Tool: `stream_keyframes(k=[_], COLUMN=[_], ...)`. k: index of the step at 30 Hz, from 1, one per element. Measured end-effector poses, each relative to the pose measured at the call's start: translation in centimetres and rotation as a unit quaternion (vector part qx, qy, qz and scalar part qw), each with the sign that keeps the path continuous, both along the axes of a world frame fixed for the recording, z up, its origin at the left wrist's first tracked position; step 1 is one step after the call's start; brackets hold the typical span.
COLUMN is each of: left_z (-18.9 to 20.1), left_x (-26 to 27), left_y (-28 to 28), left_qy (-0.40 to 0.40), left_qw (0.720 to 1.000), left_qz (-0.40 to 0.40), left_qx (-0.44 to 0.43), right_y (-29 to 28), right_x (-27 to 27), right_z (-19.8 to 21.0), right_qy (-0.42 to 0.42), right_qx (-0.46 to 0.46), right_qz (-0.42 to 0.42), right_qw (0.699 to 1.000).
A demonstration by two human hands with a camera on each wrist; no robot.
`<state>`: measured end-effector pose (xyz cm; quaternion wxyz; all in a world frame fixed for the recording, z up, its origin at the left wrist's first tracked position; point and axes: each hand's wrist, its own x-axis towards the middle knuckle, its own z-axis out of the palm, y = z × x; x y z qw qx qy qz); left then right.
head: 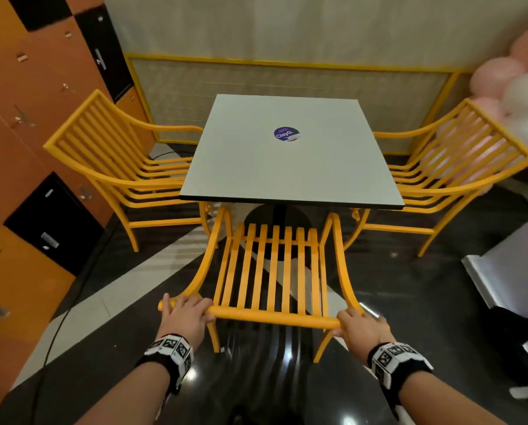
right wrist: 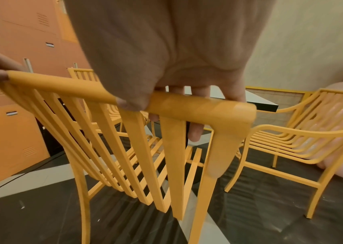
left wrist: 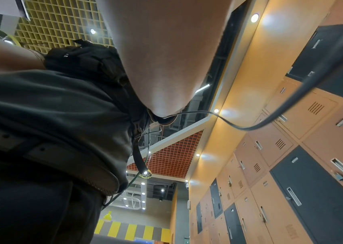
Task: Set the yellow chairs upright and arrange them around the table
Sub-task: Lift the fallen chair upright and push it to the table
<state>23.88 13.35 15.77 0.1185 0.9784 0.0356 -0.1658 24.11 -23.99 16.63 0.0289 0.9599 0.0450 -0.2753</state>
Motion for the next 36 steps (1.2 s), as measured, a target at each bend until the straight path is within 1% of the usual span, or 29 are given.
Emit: stream_keyframes(k=[5, 8, 11, 14, 21, 25, 29, 31, 32, 34, 36], left_z=[0.9, 1.5, 1.6, 1.8, 2.0, 2.1, 1.0, 0.1, 0.3, 0.6, 1.0], left_x=[4.1, 6.8, 9.4, 11.9, 16.0, 17.2, 18.7, 19.1, 19.0, 18.4, 17.1], left_y=[-2.4, -3.6, -4.7, -5.5, -5.8, -5.5, -4.2, -3.7, -3.7, -4.0, -4.5], left_qy=[0.017, 0.047, 0.080, 0.096, 0.119, 0.148, 0.189, 0.196, 0.197, 0.174, 0.123], left_qw=[0.999, 0.999, 0.996, 0.993, 0.991, 0.988, 0.977, 0.975, 0.974, 0.980, 0.992], left_qz=[0.012, 0.010, 0.045, 0.070, 0.059, 0.051, 0.060, 0.059, 0.059, 0.046, 0.015], left_qx=[-0.028, -0.023, -0.022, -0.022, -0.004, -0.017, -0.083, -0.092, -0.097, -0.083, -0.030], right_y=[-1.5, -2.3, -2.7, -2.7, -3.1, -3.5, -3.7, -3.7, -3.9, -4.4, -5.1], right_x=[3.9, 6.3, 8.7, 11.0, 15.4, 16.0, 16.0, 15.9, 15.9, 15.7, 15.3], right_z=[0.3, 0.3, 0.6, 0.7, 1.1, 1.2, 1.2, 1.2, 1.2, 1.1, 1.2], right_qy=[-0.020, -0.027, -0.035, -0.038, -0.041, -0.014, -0.012, -0.006, -0.002, -0.007, -0.028], right_qx=[-0.013, -0.026, -0.041, -0.047, -0.044, -0.035, -0.029, -0.026, -0.023, -0.021, -0.016], right_qz=[-0.030, -0.056, -0.077, -0.097, -0.098, -0.100, -0.105, -0.106, -0.106, -0.100, -0.091], right_qw=[0.999, 0.998, 0.996, 0.993, 0.993, 0.994, 0.994, 0.994, 0.994, 0.995, 0.995])
